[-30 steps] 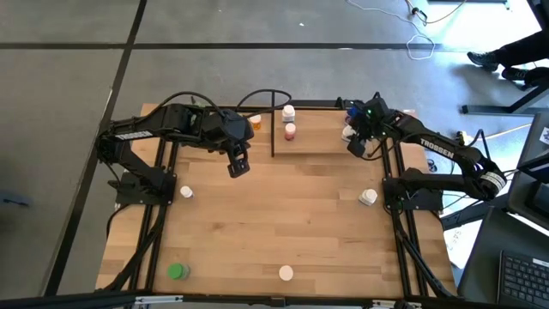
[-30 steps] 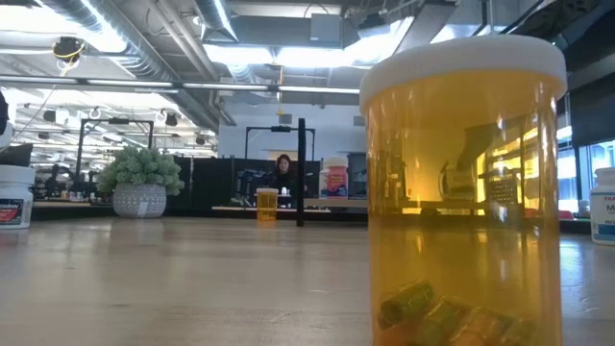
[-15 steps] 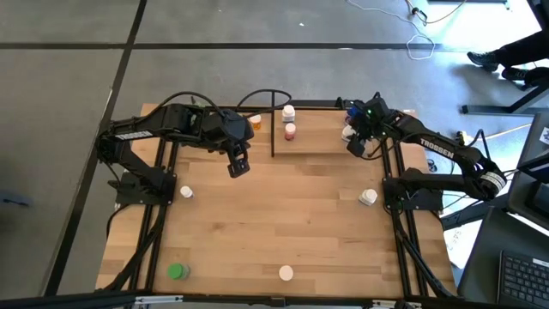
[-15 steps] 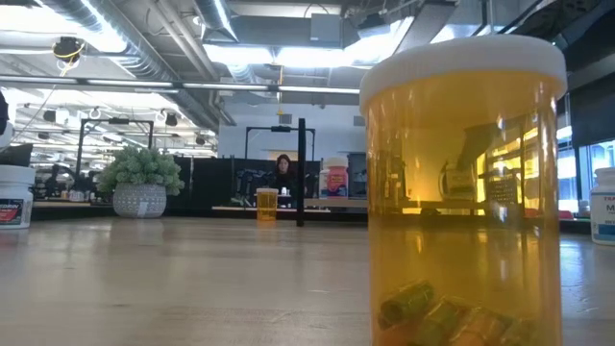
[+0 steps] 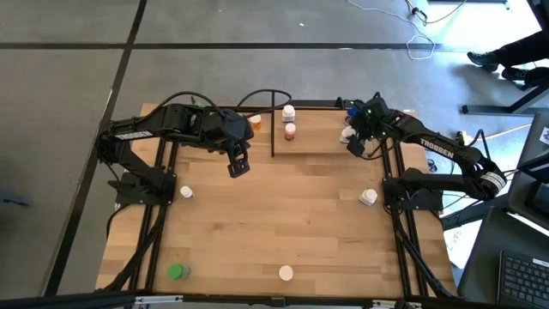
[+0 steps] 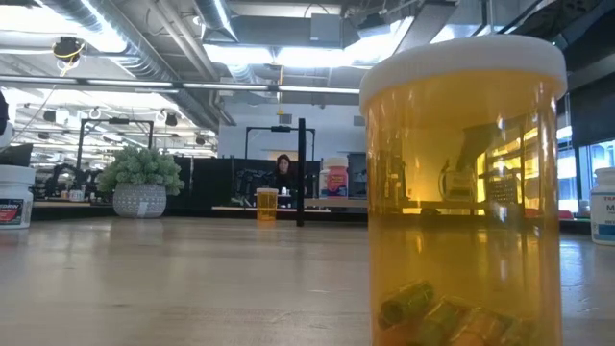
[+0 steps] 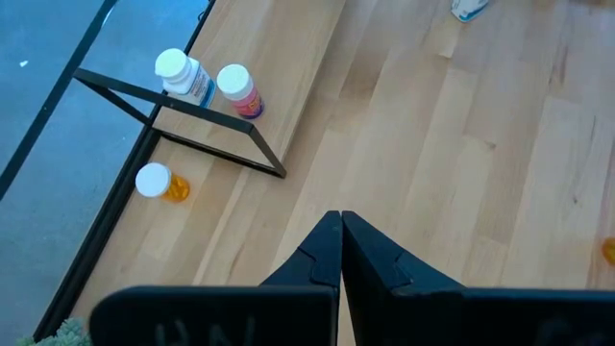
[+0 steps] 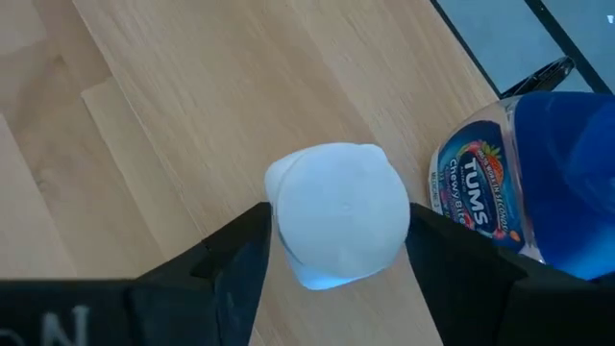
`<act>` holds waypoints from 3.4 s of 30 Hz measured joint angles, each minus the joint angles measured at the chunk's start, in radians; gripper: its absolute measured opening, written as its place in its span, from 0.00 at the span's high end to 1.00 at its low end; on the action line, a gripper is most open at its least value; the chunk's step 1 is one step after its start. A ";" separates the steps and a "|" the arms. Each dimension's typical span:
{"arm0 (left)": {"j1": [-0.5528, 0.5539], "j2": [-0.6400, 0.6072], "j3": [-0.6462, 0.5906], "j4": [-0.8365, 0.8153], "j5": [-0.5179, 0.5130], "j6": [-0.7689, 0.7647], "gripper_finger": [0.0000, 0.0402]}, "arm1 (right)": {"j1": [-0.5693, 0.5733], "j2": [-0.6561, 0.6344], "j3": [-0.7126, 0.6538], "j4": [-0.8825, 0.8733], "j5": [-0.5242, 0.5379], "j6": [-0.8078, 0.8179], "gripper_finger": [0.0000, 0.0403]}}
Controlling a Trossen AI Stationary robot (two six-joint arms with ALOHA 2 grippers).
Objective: Pick and place medicine bottles onto shelf by color
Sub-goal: Put the white medicine bottle on the shelf
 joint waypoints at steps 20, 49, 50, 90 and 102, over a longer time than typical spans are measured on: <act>0.000 0.000 0.000 0.000 0.000 -0.001 1.00 | 0.000 -0.002 0.194 -0.153 0.002 0.040 0.41; 0.002 0.000 0.000 -0.001 0.000 0.001 1.00 | 0.252 0.019 0.207 -0.201 -0.069 0.268 0.97; 0.002 0.000 0.000 -0.001 0.000 0.001 1.00 | 0.253 0.029 0.207 -0.203 -0.073 0.277 0.97; 0.002 0.000 0.000 -0.002 0.000 0.002 1.00 | 0.257 0.293 0.206 -0.240 0.270 0.369 1.00; 0.002 0.000 0.000 -0.002 0.000 0.002 1.00 | 0.256 0.293 0.206 -0.241 0.327 0.371 1.00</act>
